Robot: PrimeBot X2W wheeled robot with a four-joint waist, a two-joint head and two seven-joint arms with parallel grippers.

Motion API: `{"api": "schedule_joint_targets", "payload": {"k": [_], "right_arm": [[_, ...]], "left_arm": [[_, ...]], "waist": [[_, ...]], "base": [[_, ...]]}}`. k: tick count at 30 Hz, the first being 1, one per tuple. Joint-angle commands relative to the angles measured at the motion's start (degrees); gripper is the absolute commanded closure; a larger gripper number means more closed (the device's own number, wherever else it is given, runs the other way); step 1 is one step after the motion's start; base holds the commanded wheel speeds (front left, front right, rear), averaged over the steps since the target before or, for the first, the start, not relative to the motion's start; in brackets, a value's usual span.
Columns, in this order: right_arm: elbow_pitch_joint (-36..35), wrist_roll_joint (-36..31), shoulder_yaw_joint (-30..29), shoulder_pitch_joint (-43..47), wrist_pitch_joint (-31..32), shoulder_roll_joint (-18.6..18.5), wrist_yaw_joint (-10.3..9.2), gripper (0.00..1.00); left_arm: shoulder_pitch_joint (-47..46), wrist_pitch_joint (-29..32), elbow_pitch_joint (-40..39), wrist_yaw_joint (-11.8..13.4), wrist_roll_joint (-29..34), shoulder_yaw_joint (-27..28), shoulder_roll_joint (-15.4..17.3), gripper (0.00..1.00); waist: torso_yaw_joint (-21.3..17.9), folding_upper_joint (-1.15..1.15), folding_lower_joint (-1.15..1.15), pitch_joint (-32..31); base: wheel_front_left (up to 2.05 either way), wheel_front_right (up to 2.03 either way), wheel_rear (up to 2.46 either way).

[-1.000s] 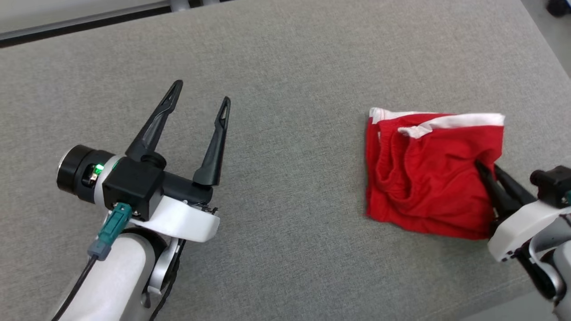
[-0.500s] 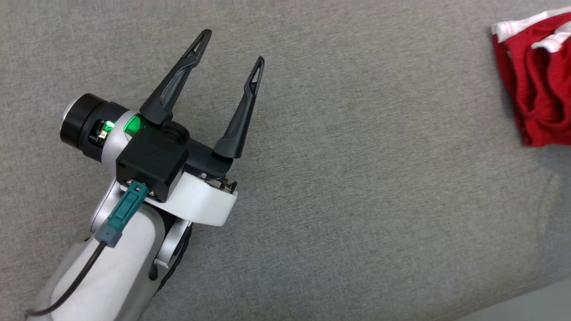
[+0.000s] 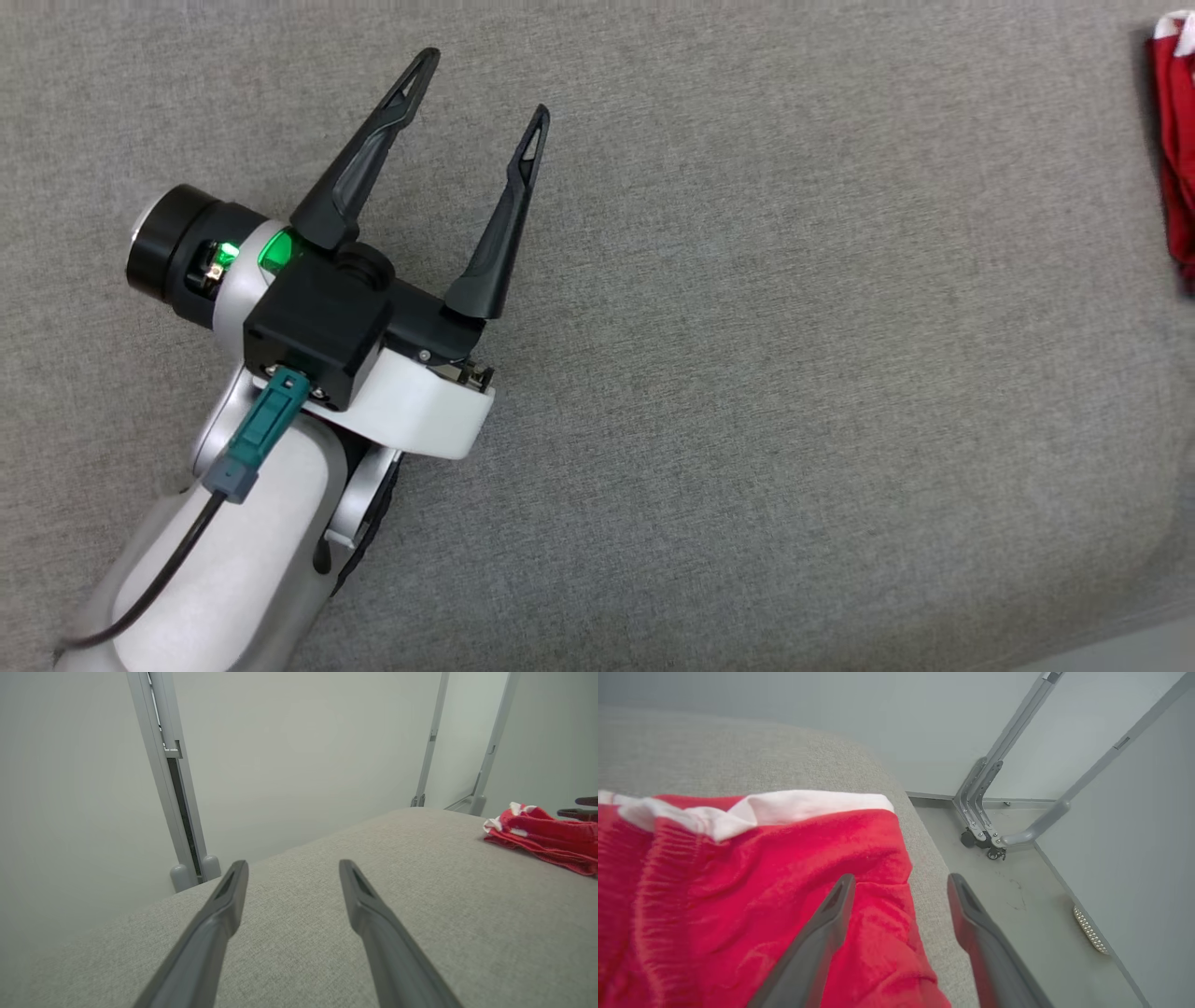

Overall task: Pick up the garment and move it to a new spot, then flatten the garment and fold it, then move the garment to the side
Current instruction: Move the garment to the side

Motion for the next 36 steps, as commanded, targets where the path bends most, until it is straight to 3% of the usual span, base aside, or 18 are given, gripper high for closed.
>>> {"api": "schedule_joint_targets", "payload": {"k": [1,7,9,10,11,13,19,25,36], "right_arm": [[0.28,1.82,-1.11,1.33,-2.38,2.07,-0.12,0.00],[-3.88,3.37,-4.40,7.96,-5.78,7.47,-0.12,0.00],[-9.65,2.99,-7.30,10.76,-5.87,9.23,-0.12,0.00],[-15.63,1.84,-10.36,15.16,-5.82,11.81,-0.12,0.00],[-15.63,1.84,-10.36,15.16,-5.82,11.81,-0.12,0.00],[-24.53,-0.89,-13.75,21.09,-5.80,15.81,-0.12,0.00],[-35.12,-4.97,-15.14,29.04,-5.61,21.54,-0.12,0.00],[-46.64,-9.85,-13.77,35.21,-0.51,26.95,-0.12,0.00],[-57.20,-13.39,-13.66,41.95,6.61,31.07,-0.12,0.00]], "left_arm": [[0.88,-0.51,0.40,0.52,-0.55,0.44,0.21,0.00],[4.92,-1.29,1.59,1.89,-2.67,2.16,1.20,0.00],[5.97,-1.48,1.36,2.57,-2.98,2.91,1.71,0.00],[7.05,-1.68,1.36,3.17,-3.50,3.79,2.25,0.00],[7.05,-1.68,1.36,3.17,-3.50,3.79,2.25,0.00],[8.77,-2.05,1.50,4.13,-4.34,5.10,2.67,0.00],[11.98,-2.94,1.78,5.74,-6.22,7.29,3.18,0.00],[17.21,-5.06,3.01,7.93,-8.91,9.47,2.16,0.00],[24.63,-8.74,6.43,9.98,-11.81,11.88,0.55,0.00]], "waist": [[-1.00,0.00,0.00,-1.83],[-2.87,0.00,0.00,-7.43],[-3.01,0.00,0.00,-8.81],[-3.02,0.00,0.00,-10.33],[-3.02,0.00,0.00,-10.33],[-2.80,0.00,0.00,-12.67],[-1.40,0.00,0.00,-15.99],[3.04,0.00,0.00,-19.71],[11.55,0.00,0.00,-24.81]], "base": [[0.00,0.00,0.00],[0.00,0.00,0.00],[0.00,0.00,0.00],[0.00,0.00,0.00],[0.00,0.00,0.00],[0.00,0.00,0.00],[0.00,0.00,0.00],[0.00,0.00,0.00],[0.00,0.00,0.00]]}}
